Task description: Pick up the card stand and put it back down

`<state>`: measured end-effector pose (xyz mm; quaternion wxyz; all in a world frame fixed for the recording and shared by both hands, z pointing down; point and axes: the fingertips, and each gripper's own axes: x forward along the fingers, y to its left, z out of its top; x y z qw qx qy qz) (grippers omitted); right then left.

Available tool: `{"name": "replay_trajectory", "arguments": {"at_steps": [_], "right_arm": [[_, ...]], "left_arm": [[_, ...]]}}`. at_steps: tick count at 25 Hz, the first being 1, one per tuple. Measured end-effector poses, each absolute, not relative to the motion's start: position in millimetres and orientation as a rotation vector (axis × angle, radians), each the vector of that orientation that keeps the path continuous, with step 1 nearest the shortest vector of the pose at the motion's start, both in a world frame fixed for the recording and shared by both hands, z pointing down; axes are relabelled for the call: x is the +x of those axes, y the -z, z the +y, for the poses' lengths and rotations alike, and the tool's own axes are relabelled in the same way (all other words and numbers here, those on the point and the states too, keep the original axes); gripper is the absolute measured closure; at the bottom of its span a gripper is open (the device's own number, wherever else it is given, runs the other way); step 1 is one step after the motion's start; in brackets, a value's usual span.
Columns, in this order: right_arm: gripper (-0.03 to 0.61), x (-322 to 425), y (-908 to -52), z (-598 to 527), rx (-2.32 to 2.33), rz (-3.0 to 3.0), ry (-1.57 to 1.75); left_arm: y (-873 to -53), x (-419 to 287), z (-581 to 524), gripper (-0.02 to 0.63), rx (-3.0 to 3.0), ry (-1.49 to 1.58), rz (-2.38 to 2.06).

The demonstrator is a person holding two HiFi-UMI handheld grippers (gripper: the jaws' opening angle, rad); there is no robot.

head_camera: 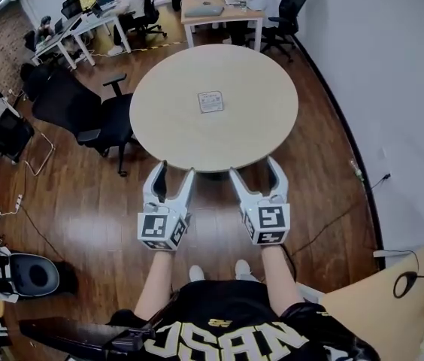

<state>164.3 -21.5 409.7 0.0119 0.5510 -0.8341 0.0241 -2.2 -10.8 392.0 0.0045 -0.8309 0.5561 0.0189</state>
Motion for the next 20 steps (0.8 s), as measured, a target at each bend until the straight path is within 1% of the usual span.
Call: {"name": "replay_trajectory", "arguments": {"at_steps": [4, 9, 15, 20], "right_arm": [[0.199, 158, -408, 3, 1.711, -2.57, -0.049], [0.199, 129, -405, 18, 1.659, -2.566, -0.009], [0.199, 99, -402, 24, 1.585, -2.619, -0.017], [0.199, 82, -402, 30, 1.559, -2.618, 0.005]], "left_arm": [[-383, -10, 16, 0.318, -2.556, -0.056, 1.731], [-380, -40, 37, 0.318, -2.518, -0.088, 1.776], [-378, -73, 43, 0.324, -2.518, -0.276, 1.805], [-373, -78, 55, 0.324, -2.5, -0.251, 1.773]]}}
